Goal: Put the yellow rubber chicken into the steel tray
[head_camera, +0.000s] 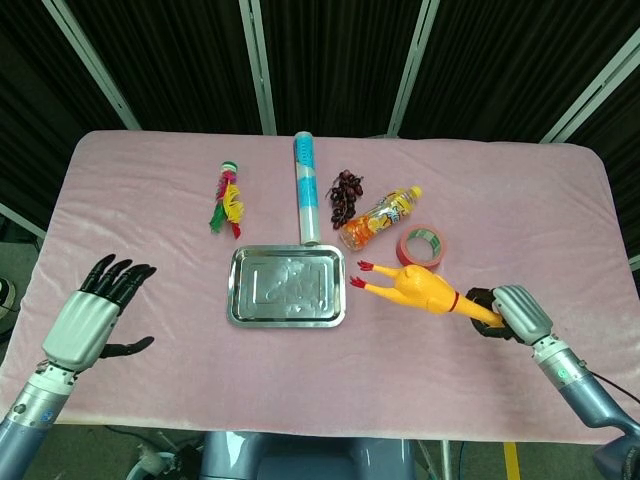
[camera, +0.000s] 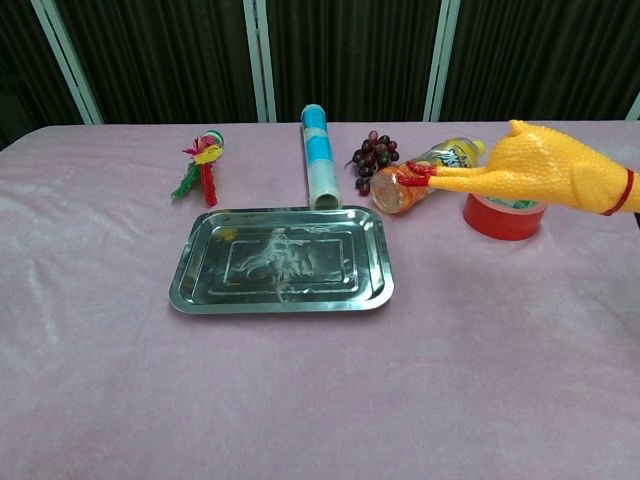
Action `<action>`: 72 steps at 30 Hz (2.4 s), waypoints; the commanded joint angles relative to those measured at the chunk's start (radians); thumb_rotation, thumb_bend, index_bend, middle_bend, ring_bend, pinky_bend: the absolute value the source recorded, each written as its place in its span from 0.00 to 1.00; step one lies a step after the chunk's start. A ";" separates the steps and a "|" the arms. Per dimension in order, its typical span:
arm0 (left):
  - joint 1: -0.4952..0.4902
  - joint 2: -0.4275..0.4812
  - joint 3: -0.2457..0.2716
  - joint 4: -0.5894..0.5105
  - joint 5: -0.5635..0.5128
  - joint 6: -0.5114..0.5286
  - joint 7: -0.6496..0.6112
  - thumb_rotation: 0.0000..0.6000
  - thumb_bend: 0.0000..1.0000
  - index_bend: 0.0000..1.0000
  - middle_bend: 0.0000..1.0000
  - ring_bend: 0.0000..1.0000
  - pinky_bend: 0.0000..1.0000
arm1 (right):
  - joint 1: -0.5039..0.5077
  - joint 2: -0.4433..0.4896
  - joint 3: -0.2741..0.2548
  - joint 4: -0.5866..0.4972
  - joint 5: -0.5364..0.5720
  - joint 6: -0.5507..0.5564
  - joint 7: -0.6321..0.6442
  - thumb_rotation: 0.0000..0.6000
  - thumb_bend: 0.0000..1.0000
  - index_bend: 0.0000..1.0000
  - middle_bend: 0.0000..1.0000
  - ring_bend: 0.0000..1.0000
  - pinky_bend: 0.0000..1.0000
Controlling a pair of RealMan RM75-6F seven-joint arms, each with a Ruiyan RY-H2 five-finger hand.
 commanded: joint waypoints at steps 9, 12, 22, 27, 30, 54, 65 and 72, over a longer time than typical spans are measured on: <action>-0.154 -0.183 -0.068 -0.051 0.006 -0.155 0.195 1.00 0.00 0.09 0.11 0.10 0.06 | 0.084 0.062 0.005 -0.206 -0.020 -0.082 -0.017 1.00 1.00 1.00 0.79 0.72 0.86; -0.193 -0.234 -0.089 -0.043 -0.032 -0.204 0.226 1.00 0.00 0.07 0.09 0.09 0.06 | 0.108 0.070 0.013 -0.251 -0.012 -0.113 -0.030 1.00 1.00 1.00 0.79 0.72 0.86; -0.272 -0.419 -0.136 0.034 -0.100 -0.226 0.320 1.00 0.00 0.04 0.07 0.07 0.06 | 0.167 0.080 0.052 -0.372 0.049 -0.202 -0.085 1.00 1.00 1.00 0.79 0.72 0.86; -0.298 -0.480 -0.145 0.068 -0.125 -0.232 0.325 1.00 0.00 0.04 0.07 0.07 0.06 | 0.189 0.070 0.066 -0.410 0.072 -0.232 -0.100 1.00 1.00 1.00 0.79 0.72 0.86; -0.315 -0.508 -0.152 0.082 -0.141 -0.239 0.329 1.00 0.00 0.04 0.07 0.07 0.06 | 0.204 0.064 0.073 -0.424 0.078 -0.248 -0.107 1.00 1.00 1.00 0.79 0.72 0.86; -0.392 -0.602 -0.191 0.105 -0.241 -0.238 0.383 1.00 0.14 0.15 0.16 0.13 0.10 | 0.228 0.050 0.071 -0.454 0.097 -0.267 -0.113 1.00 1.00 1.00 0.79 0.72 0.87; -0.429 -0.638 -0.205 0.140 -0.266 -0.237 0.403 1.00 0.37 0.30 0.32 0.29 0.21 | 0.225 0.057 0.058 -0.458 0.082 -0.252 -0.096 1.00 1.00 1.00 0.80 0.73 0.87; -0.450 -0.657 -0.209 0.163 -0.261 -0.228 0.394 1.00 0.53 0.49 0.56 0.51 0.37 | 0.219 0.063 0.052 -0.457 0.075 -0.237 -0.081 1.00 1.00 1.00 0.80 0.73 0.87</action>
